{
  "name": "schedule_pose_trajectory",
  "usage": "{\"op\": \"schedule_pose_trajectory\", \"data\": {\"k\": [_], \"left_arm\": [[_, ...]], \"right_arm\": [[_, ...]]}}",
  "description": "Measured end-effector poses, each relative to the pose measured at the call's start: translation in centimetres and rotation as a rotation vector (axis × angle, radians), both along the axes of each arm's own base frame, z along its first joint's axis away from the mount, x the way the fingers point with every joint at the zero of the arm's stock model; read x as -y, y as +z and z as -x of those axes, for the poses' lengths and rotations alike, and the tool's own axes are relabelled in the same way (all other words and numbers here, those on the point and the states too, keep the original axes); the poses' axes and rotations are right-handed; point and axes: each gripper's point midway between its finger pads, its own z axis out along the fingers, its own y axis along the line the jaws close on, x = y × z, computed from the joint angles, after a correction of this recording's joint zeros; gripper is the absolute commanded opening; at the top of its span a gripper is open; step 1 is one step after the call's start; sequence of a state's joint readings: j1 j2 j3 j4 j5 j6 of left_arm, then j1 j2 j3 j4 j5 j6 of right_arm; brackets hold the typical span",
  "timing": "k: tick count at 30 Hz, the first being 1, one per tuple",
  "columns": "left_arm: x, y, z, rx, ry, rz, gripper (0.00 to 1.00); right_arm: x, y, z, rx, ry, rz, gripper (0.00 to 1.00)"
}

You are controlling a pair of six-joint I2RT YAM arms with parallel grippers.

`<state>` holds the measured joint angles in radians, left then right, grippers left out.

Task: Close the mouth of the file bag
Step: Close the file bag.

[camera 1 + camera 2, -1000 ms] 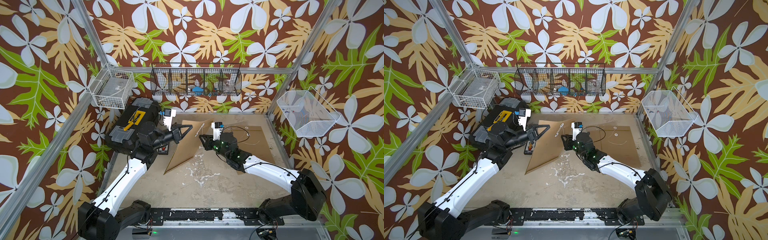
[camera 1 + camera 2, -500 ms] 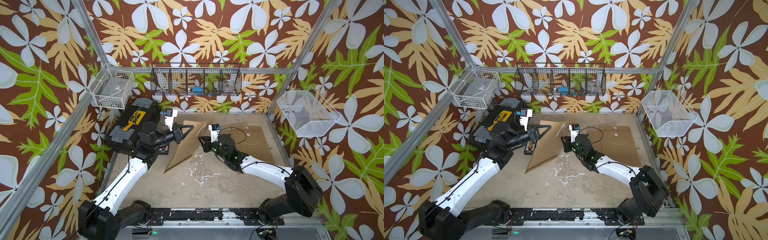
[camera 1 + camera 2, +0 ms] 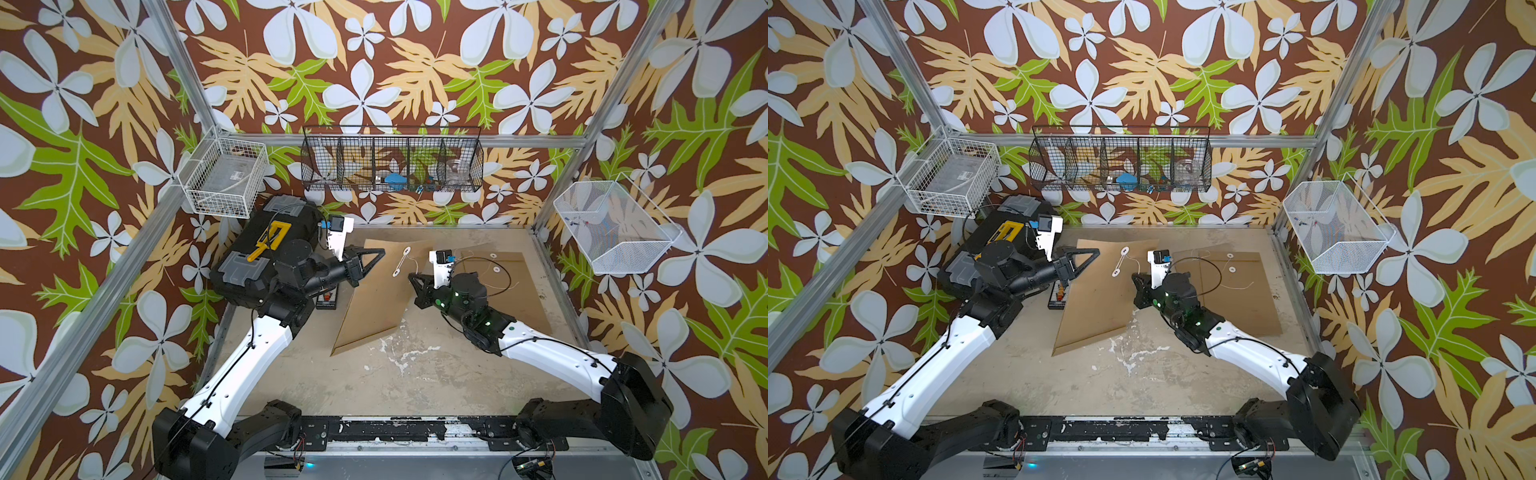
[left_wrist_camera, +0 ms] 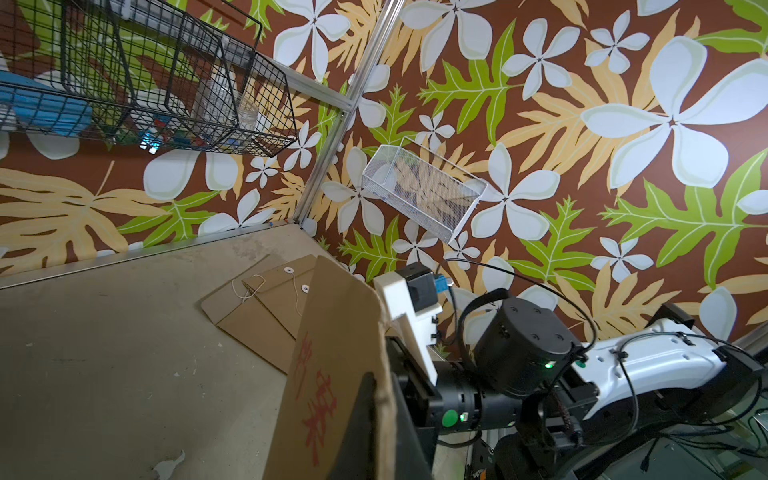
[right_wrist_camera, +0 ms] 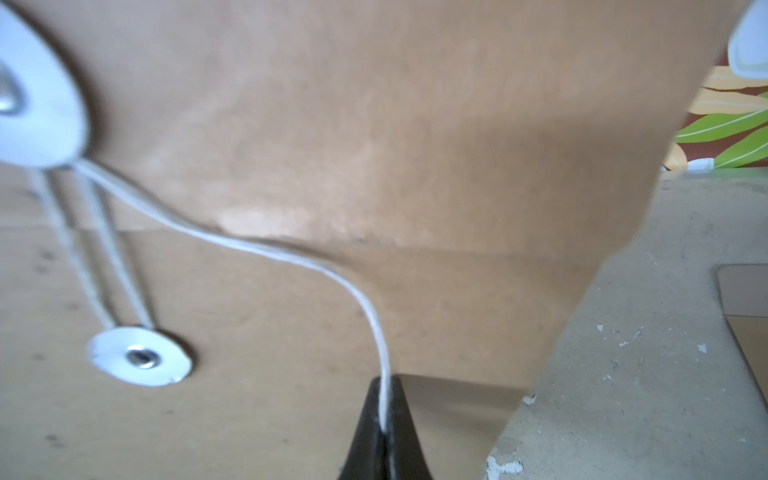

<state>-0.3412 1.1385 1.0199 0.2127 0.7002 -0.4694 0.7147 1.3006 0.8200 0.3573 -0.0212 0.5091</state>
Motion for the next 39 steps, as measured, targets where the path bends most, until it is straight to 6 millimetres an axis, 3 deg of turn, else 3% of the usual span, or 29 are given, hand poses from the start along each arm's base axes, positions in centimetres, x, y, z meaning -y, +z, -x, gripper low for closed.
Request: {"op": "schedule_pose_trajectory", "data": {"k": [9,21,32,39], "left_arm": [[-0.3,-1.7,0.0,-0.006,-0.010,-0.035,0.00],[-0.2,-1.9,1.5,0.021,-0.057,-0.027,0.00],[-0.2,-3.5,1.9,-0.012,-0.073,-0.037,0.00],[-0.2,-3.8,1.0,-0.053,-0.046,-0.013,0.00]], "right_arm": [[2.5,1.4,0.7,-0.039,-0.002,0.104,0.00],[4.9,3.8,-2.8,-0.111,-0.027,0.147,0.00],[3.0,7.7,-4.4,-0.095,0.020,0.122,0.00],[0.2,9.6,-3.6,-0.082,0.078,0.117,0.00]]}}
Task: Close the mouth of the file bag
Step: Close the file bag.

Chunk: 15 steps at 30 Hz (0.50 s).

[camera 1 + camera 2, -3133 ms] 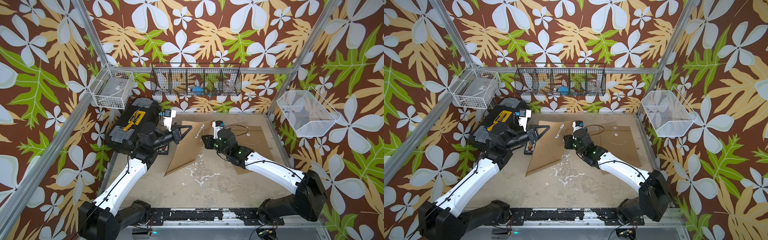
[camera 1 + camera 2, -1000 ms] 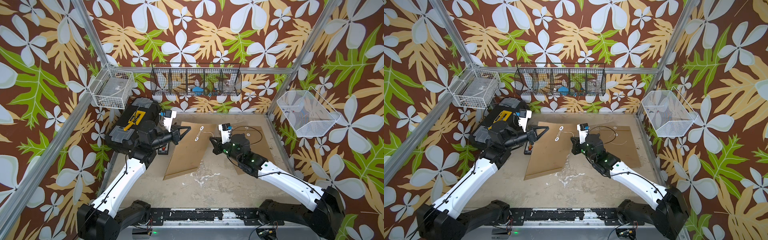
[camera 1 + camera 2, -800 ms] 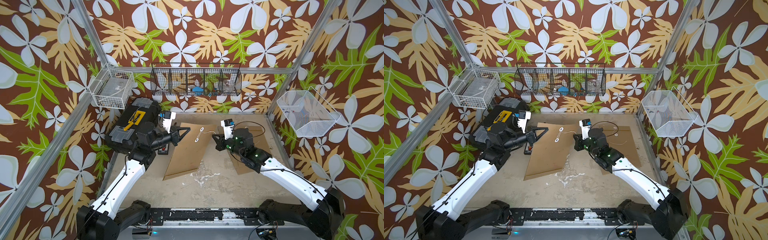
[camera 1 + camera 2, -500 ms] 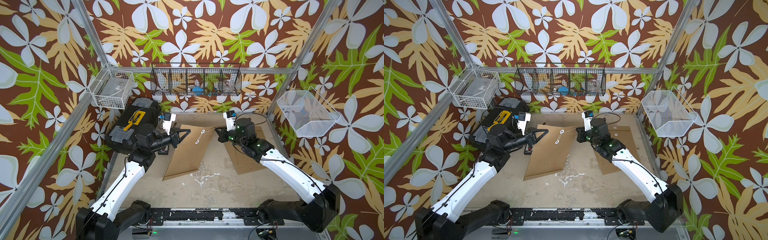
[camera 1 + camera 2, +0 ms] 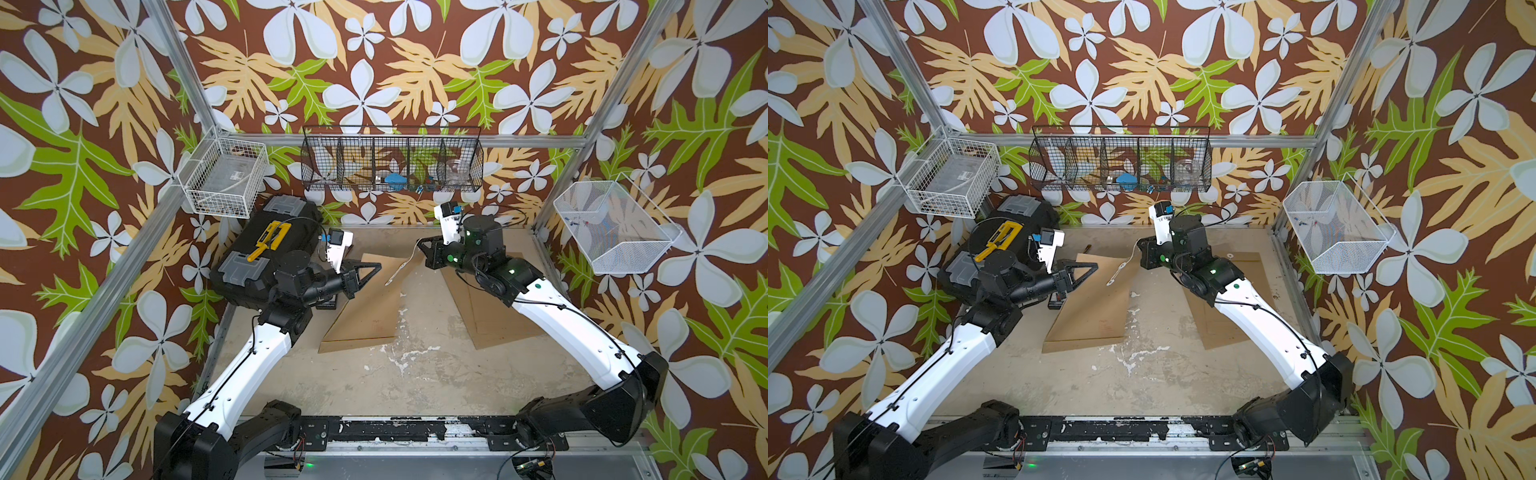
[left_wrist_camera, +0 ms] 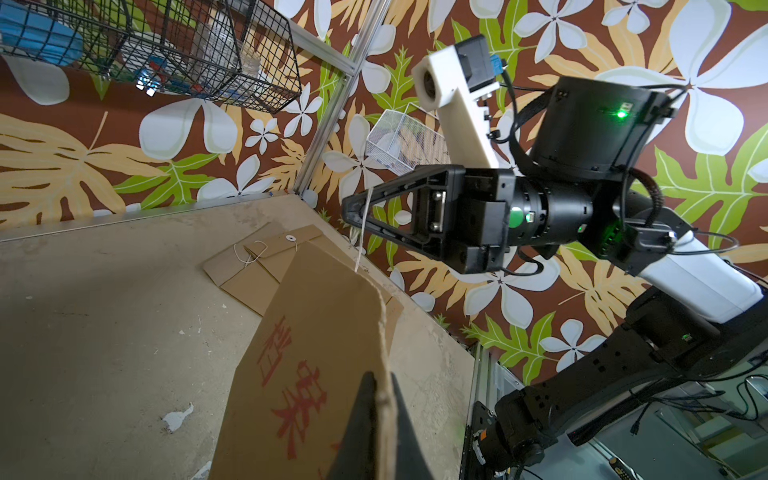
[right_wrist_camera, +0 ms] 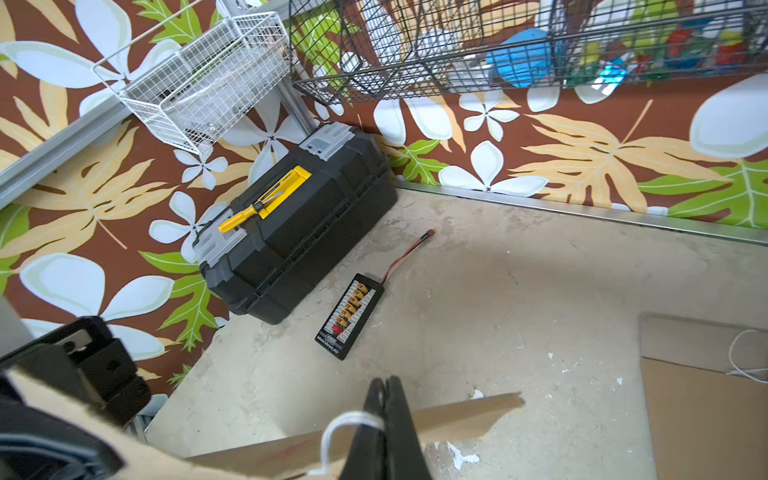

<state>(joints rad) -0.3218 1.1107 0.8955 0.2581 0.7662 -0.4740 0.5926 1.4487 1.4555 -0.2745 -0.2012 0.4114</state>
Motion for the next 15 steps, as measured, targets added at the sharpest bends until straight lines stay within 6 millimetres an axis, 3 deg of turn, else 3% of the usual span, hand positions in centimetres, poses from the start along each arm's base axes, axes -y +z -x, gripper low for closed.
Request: {"op": "schedule_pose_trajectory", "data": {"k": [7,15], "left_arm": [[-0.2,0.2,-0.8,-0.027,0.037,0.030,0.00],[-0.5,0.6,-1.3,-0.041,0.071,0.061,0.00]], "right_arm": [[-3.7,1.3,1.6,0.019,0.046,0.026,0.00],[-7.3,0.5,4.6,0.015,0.104,0.090,0.00]]}}
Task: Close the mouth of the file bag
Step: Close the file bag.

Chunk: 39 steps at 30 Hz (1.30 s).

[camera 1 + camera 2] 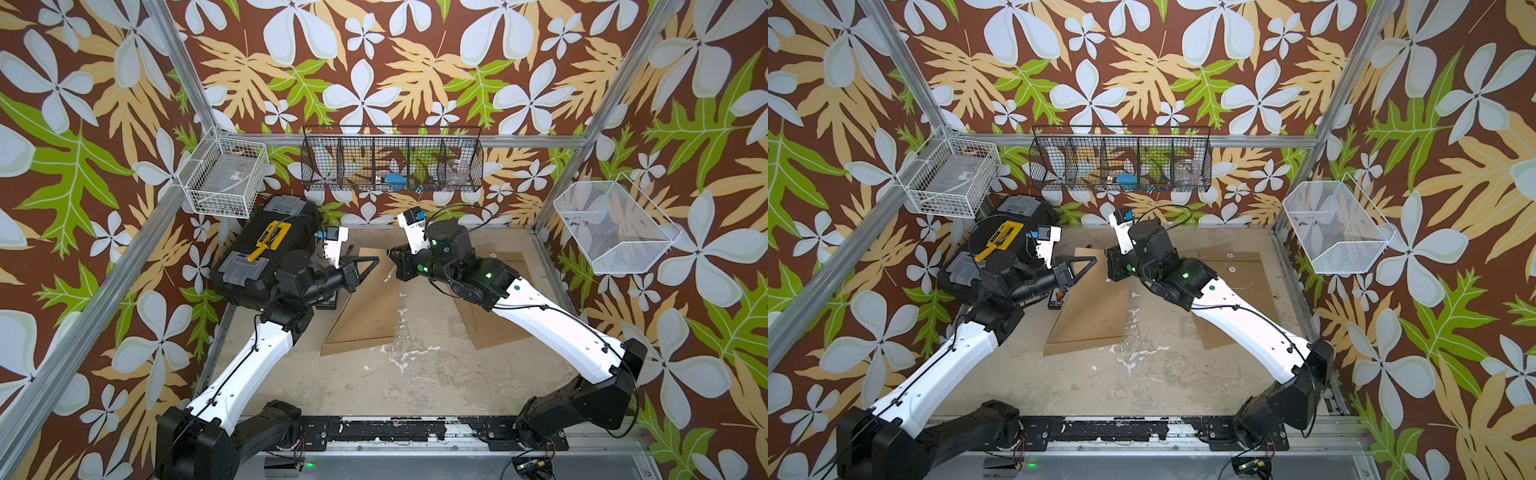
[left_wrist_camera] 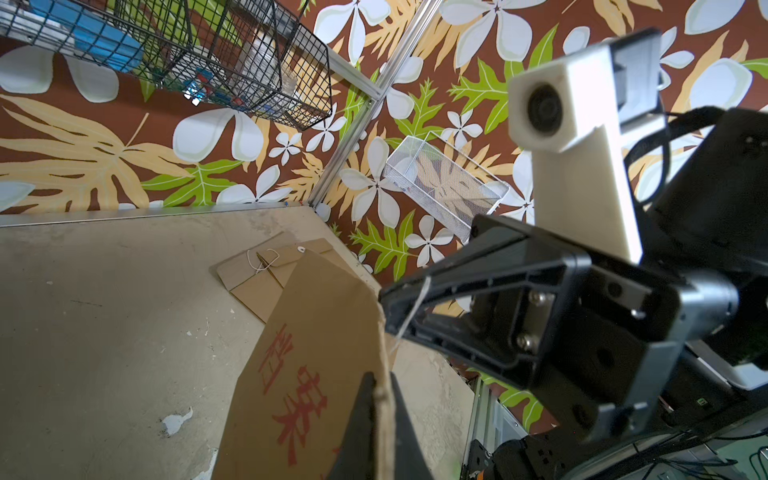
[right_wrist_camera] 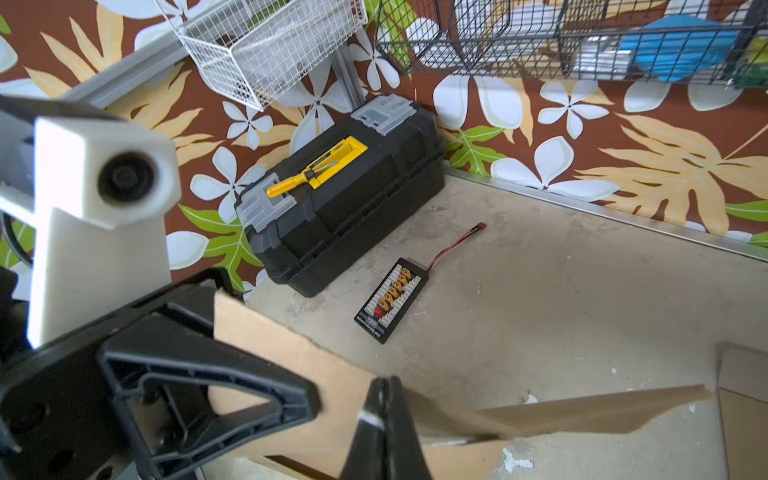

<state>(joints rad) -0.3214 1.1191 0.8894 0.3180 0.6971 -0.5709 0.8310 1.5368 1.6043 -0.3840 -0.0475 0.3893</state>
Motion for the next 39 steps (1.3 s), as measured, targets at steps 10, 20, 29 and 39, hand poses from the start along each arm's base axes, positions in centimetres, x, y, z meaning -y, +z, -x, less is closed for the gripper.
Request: {"op": "schedule_pose_trajectory", "data": {"k": [10,20,29,39], "left_arm": [[0.0,0.7,0.0,-0.002,0.003,-0.004,0.00],[-0.1,0.8,-0.3,0.005,0.016,-0.016,0.00],[-0.1,1.2,-0.2,0.020,0.015,-0.013,0.00],[-0.1,1.2,0.2,0.019,0.001,-0.012,0.00]], "right_arm": [[0.6,-2.7,1.7,-0.029,0.009,-0.019,0.00],[4.3,-5.7,3.5,-0.014,-0.039,-0.024,0.00],[5.6,-7.1,2.9,-0.028,-0.088,-0.055,0.00],[2.3,-10.2,3.3,-0.151,0.025,-0.106,0.00]]}}
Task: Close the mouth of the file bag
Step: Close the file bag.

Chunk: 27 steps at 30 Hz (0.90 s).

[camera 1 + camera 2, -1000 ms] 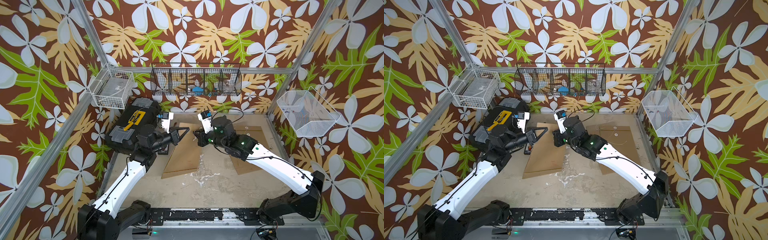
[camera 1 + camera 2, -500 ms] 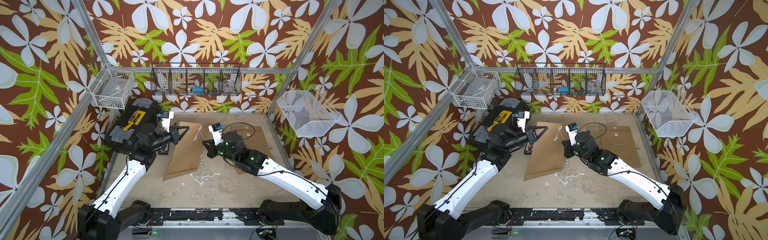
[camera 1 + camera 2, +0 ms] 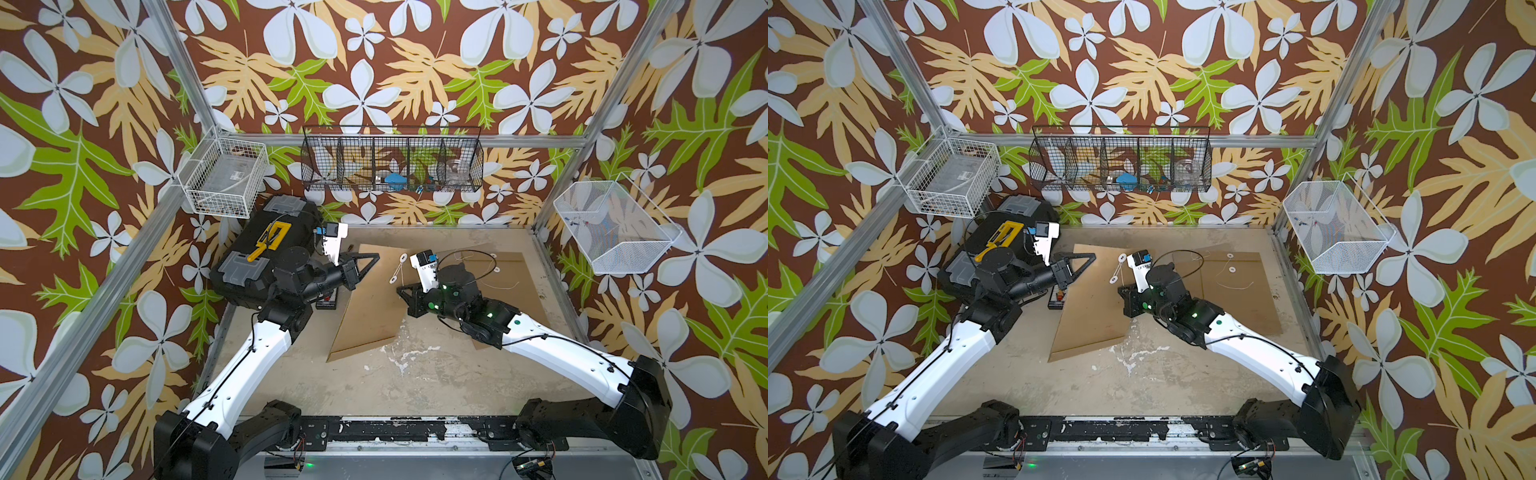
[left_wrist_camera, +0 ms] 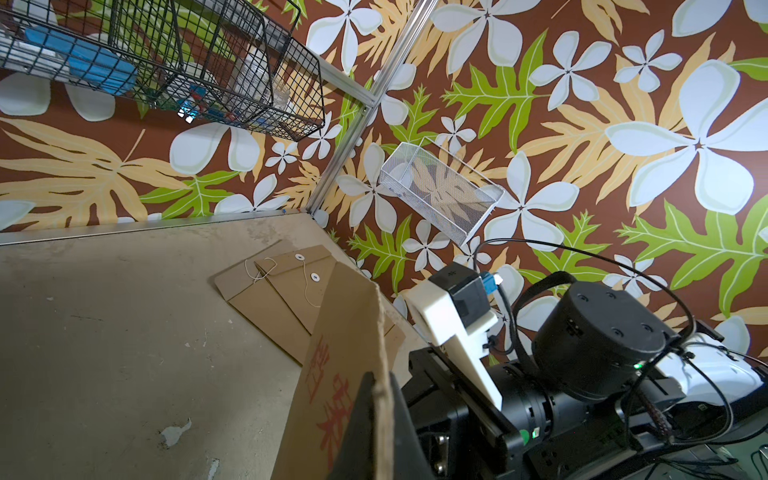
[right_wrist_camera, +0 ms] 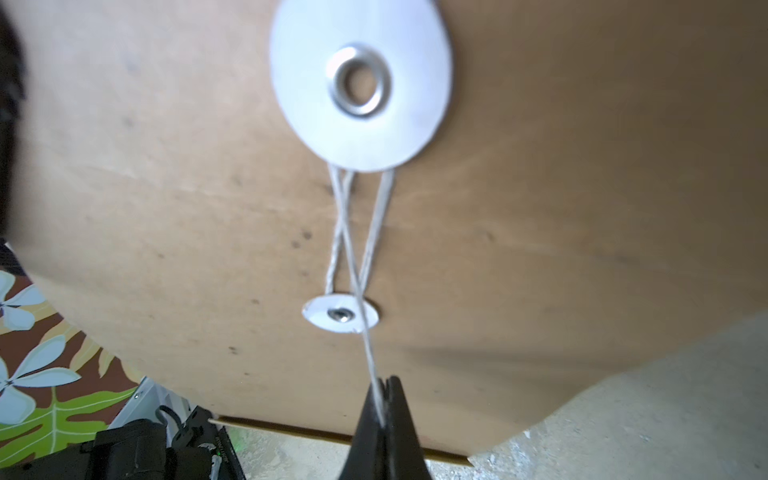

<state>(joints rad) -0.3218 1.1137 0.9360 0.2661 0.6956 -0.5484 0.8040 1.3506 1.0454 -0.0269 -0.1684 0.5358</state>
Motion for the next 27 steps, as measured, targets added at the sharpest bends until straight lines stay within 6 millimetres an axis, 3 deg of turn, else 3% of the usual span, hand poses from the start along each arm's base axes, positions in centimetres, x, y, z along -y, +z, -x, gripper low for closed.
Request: {"op": "schedule_pose_trajectory", "data": {"k": [4,15,27], "left_arm": [[0.2,0.0,0.3,0.000,-0.018,0.002,0.00],[0.5,0.5,1.7,0.029,-0.083,-0.015,0.00],[0.7,0.7,2.0,0.063,-0.107,-0.094,0.00]], "right_arm": [[-0.4,-0.3,-0.8,-0.040,0.026,-0.028,0.00],[1.8,-0.4,-3.6,-0.148,0.046,-0.081,0.00],[4.2,2.1,-6.2,-0.131,0.019,-0.012,0.00]]}}
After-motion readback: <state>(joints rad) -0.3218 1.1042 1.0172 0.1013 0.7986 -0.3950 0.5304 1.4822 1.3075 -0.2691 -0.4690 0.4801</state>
